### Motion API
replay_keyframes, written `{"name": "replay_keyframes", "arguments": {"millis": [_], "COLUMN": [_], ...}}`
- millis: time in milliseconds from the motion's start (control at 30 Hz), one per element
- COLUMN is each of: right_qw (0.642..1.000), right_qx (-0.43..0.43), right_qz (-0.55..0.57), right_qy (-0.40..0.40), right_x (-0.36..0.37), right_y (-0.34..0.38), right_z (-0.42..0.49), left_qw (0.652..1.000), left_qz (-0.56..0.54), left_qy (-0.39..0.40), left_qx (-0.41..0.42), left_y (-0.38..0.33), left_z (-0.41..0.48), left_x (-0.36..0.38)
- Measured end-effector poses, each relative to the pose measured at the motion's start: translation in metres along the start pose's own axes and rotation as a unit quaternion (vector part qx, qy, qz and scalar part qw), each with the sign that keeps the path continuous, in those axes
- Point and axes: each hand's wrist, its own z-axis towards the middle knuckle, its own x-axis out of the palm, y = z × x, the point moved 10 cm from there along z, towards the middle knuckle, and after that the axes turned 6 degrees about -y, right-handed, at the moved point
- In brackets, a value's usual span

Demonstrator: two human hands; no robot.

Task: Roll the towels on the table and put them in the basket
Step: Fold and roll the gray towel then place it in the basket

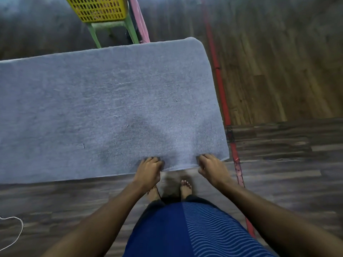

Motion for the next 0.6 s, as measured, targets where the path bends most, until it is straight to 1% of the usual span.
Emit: {"name": "replay_keyframes", "arguments": {"millis": [67,133,267,333,400,467,533,600], "right_qw": [1.0,0.999,0.983,0.974,0.962,0.953,0.957,0.961], "right_qx": [-0.003,0.008,0.094,0.135,0.198,0.237,0.238,0.229], "right_qz": [0.021,0.042,0.068,0.069,0.109,0.133,0.124,0.117], "right_qy": [0.0,-0.029,-0.139,-0.168,-0.155,-0.13,-0.109,-0.106], "right_x": [0.007,0.003,-0.031,-0.047,-0.051,-0.048,-0.045,-0.046], "right_y": [-0.001,-0.006,-0.033,-0.046,-0.062,-0.074,-0.08,-0.082], "right_z": [-0.009,-0.012,-0.002,0.009,0.022,0.034,0.043,0.046], "left_qw": [1.0,1.0,0.998,0.998,0.999,0.999,0.999,0.999], "left_qz": [0.005,0.013,0.031,0.035,0.032,0.041,0.046,0.046], "left_qy": [0.01,-0.002,-0.032,-0.022,-0.003,0.003,-0.001,-0.002], "left_qx": [0.001,0.013,0.033,0.037,0.026,0.016,0.015,0.02], "left_y": [0.0,-0.006,-0.027,-0.037,-0.043,-0.045,-0.045,-0.045], "left_z": [-0.002,-0.001,0.015,0.028,0.041,0.05,0.057,0.06], "left_x": [0.001,-0.003,-0.011,-0.01,-0.007,-0.004,-0.004,-0.002]}}
